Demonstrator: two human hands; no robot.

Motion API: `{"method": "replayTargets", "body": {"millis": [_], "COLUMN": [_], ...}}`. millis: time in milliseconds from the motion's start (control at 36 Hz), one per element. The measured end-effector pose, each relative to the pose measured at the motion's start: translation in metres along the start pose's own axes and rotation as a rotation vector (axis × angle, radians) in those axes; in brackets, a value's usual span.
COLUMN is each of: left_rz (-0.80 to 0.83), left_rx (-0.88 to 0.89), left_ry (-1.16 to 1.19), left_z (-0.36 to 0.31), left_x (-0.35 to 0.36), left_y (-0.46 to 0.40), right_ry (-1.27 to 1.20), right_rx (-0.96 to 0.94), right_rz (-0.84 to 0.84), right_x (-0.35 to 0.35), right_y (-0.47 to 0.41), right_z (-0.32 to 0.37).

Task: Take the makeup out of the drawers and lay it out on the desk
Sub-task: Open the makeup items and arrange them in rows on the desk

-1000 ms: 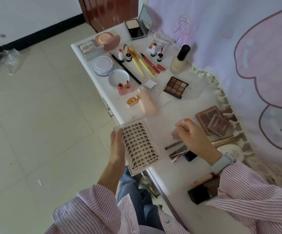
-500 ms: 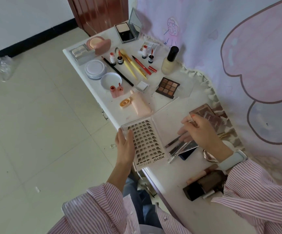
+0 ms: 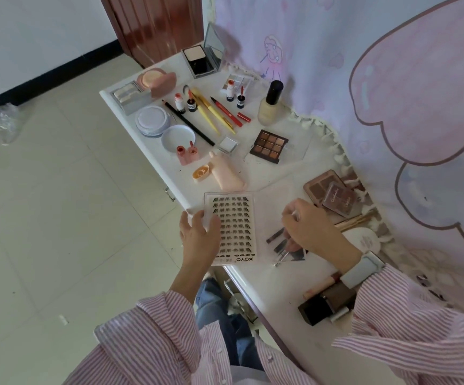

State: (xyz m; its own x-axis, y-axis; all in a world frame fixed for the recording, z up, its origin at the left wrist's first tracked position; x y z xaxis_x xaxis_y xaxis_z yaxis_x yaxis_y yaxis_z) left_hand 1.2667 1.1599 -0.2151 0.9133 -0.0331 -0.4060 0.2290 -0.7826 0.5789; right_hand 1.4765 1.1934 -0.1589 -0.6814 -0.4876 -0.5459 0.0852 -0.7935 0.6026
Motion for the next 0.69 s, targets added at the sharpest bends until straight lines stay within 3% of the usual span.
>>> {"method": "replayTargets", "body": {"millis": [306,417,472,583,694], "left_rz": [0.044,0.080,0.073,0.033,0.030], "left_rx": [-0.048,-0.061,-0.039,-0.059,-0.089], "left_ry": [0.224,0.308,0.330,0.350,0.363], "left_z": [0.018,0.018,0.014,0.014,0.016], "left_x": [0.007,0.013,0.014,0.015,0.015], "left_y": [0.000,0.004,0.007,0.010,0.011], "right_ry": [0.055,-0.402,-0.449,-0.064,0.580], "right_rx": [-0.122,-0.040,-0.018,-0.171,-0.571], "right_rz": [-0.061,-0.065,-0.110,-0.227,-0.302], "right_x": [-0.006,-0.018,-0.024,-0.034,-0.022], "right_y": [-0.002,-0.010,-0.016,-0.022,-0.018], "right_z": [0.027,-0.003,-0.022,-0.041,-0.033]}}
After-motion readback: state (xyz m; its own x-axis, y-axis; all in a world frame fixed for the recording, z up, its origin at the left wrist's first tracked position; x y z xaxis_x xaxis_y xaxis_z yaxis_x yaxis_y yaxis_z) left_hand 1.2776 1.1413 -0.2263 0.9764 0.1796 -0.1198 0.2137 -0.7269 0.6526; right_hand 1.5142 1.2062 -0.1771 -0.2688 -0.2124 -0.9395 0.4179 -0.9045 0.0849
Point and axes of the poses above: each hand's wrist, its own y-axis away from the middle knuckle, its own x-axis out of the palm, z = x × y, the point moved 7 cm from there along -y, towards the middle knuckle, and after that the axes turned 4 degrees about z, right-handed, at the moved point
